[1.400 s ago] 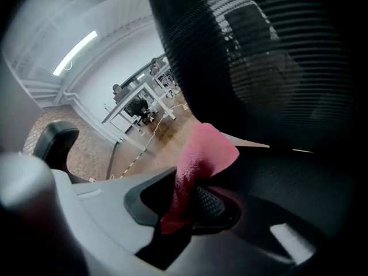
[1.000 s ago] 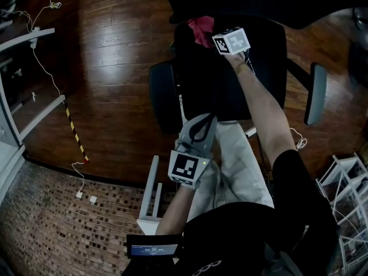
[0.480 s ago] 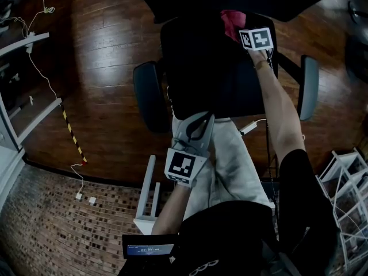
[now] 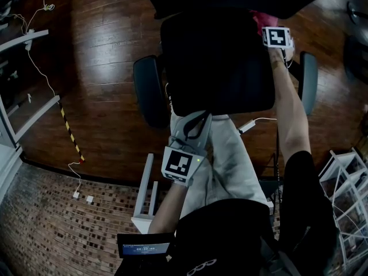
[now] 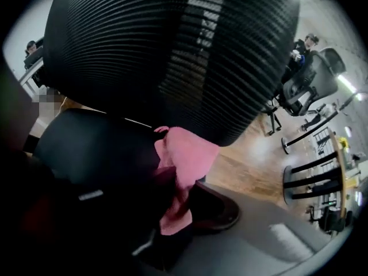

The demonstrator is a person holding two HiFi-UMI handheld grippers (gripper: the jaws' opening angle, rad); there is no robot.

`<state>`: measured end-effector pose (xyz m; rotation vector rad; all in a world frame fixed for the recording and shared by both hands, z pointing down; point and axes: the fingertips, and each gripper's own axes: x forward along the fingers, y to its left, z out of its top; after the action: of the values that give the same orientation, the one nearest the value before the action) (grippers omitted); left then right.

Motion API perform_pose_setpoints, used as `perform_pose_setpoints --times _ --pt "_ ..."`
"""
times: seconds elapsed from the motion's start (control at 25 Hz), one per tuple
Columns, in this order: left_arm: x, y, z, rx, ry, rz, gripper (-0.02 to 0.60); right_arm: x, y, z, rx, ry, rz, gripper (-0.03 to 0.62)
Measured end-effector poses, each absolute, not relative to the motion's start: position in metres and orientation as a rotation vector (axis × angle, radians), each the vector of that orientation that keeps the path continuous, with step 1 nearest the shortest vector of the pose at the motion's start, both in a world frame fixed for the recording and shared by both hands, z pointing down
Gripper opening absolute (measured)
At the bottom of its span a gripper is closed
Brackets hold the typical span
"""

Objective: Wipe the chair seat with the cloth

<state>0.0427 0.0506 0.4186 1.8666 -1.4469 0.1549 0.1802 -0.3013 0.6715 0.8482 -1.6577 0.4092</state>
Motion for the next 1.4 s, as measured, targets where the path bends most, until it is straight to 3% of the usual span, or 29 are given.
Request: perform_pose_setpoints --times 0.4,0.84,1.4 --pt "0.028 0.073 0.415 1.868 -1.463 0.145 -0.008 0.172 -0.257 0.682 0.806 -1.618 0.407 0.069" --pt "0.014 0.096 0.421 1.839 -1.471 0.122 -0.008 0.028 -0.158 0.708 0.542 -1.8 0.537 0.069" --pt "0.007 0.106 0.424 1.835 -1.471 0.119 -0.008 -0.126 -0.024 0.672 0.066 -2.037 0.589 0.069"
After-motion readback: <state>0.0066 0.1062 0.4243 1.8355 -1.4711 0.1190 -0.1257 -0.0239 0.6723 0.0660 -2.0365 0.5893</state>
